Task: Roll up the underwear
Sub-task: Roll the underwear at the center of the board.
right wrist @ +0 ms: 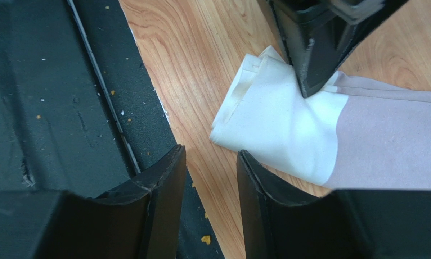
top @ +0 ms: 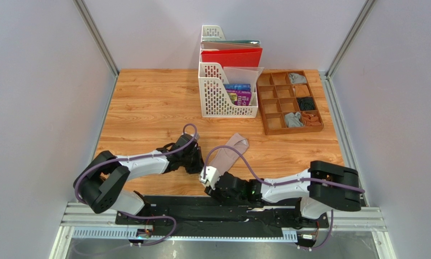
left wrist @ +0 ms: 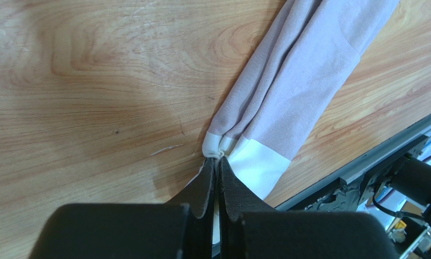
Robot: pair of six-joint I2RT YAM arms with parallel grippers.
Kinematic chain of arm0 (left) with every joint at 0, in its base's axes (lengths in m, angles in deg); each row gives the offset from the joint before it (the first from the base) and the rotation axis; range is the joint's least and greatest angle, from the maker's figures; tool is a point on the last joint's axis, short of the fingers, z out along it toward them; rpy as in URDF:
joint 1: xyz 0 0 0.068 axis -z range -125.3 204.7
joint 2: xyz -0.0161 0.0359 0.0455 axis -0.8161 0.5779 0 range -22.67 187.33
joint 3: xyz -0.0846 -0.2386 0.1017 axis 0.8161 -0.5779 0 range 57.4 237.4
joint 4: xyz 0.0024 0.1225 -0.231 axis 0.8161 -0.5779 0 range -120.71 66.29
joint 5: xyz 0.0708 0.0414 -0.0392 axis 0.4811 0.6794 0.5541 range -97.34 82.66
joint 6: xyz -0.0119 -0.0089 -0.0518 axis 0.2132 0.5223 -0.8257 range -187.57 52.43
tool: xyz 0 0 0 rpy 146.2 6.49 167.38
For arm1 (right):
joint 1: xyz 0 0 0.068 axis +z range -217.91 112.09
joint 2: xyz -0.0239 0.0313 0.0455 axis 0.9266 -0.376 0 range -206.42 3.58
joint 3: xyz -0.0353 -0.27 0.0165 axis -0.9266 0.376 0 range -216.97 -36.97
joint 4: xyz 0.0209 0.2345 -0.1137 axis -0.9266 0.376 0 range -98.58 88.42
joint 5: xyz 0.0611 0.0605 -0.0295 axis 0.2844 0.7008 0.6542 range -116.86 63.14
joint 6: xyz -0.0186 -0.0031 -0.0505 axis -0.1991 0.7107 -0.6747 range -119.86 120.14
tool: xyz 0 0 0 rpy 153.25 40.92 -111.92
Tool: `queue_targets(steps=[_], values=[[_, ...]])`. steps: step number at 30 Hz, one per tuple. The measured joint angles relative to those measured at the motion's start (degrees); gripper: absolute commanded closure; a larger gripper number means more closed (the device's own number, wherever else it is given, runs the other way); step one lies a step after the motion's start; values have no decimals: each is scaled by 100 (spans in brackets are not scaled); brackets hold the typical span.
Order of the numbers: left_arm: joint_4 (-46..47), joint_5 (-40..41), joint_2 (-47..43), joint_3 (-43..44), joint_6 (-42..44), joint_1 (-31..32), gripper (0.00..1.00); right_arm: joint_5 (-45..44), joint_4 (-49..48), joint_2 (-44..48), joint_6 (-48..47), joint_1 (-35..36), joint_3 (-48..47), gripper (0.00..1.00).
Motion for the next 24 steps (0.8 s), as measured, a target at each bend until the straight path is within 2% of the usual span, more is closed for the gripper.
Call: queue_targets(steps=[9, 14, 24], values=[[-13, -50, 57, 57, 42, 0, 100, -885, -282, -507, -404, 369, -125, 64], [-20, -57, 61, 63, 48, 0, 100, -1484, -367, -577, -741, 671, -188, 64], [-28, -96, 107, 103, 76, 0, 100, -2002, -361, -667, -1049, 929, -302, 63]])
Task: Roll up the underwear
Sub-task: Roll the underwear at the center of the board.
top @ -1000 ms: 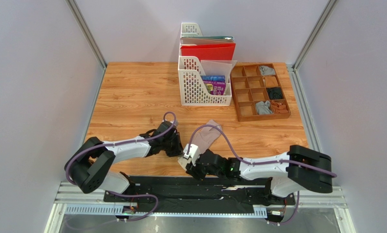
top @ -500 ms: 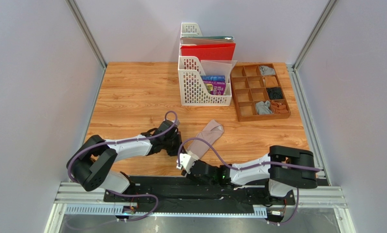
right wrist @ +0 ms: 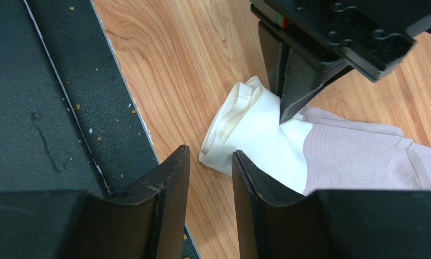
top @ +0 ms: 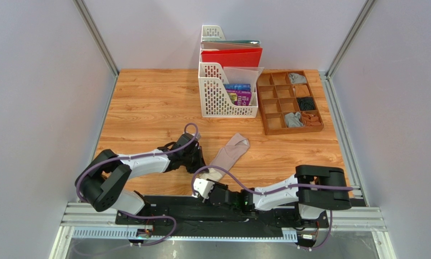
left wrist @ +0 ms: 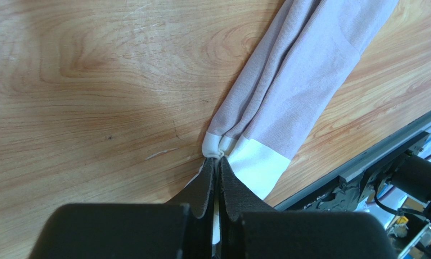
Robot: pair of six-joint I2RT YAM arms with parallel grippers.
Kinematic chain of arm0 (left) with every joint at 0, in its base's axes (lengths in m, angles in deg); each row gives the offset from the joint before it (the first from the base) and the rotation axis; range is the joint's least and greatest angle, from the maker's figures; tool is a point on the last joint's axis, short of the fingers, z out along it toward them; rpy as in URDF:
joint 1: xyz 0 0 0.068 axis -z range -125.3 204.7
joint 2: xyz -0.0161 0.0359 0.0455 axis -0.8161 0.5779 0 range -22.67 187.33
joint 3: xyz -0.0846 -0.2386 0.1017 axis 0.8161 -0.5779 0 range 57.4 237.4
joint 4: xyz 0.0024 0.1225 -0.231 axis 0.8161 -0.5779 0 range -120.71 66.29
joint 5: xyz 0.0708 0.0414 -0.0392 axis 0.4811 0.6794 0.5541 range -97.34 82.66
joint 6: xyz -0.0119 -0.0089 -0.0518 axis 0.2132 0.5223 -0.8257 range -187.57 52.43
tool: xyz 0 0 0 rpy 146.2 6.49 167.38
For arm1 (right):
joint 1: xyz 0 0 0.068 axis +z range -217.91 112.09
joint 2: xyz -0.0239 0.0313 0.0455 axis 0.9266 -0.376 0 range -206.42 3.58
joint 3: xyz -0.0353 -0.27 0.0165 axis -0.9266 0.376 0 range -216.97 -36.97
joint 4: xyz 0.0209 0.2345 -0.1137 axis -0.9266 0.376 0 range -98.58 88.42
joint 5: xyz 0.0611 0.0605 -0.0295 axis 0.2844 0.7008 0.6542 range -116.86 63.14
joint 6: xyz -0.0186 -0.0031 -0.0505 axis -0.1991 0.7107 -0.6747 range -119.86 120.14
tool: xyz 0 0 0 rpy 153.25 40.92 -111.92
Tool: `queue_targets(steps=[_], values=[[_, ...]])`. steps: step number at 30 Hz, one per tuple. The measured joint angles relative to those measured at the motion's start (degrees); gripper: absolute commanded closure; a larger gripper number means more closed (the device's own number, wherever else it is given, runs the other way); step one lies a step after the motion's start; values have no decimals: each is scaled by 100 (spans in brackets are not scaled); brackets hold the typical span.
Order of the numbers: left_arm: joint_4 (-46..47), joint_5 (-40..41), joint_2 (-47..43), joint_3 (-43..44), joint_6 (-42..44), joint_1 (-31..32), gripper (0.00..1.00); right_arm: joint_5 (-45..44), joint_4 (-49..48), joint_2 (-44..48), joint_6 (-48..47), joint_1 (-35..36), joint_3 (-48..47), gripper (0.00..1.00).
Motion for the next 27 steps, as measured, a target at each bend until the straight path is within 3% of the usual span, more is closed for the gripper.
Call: queue_targets(steps=[8, 11, 18, 27], values=[[7, -42, 44, 28, 11, 0, 100, -59, -24, -400, -48, 4, -188, 67], [9, -101, 109, 72, 11, 0, 100, -68, -120, -466, -37, -2, -197, 73], [9, -116, 120, 79, 17, 0, 100, -9, -105, -490, 103, -105, -201, 99], [-131, -39, 20, 79, 199, 0, 100, 188, 17, -481, 422, -280, -297, 100]])
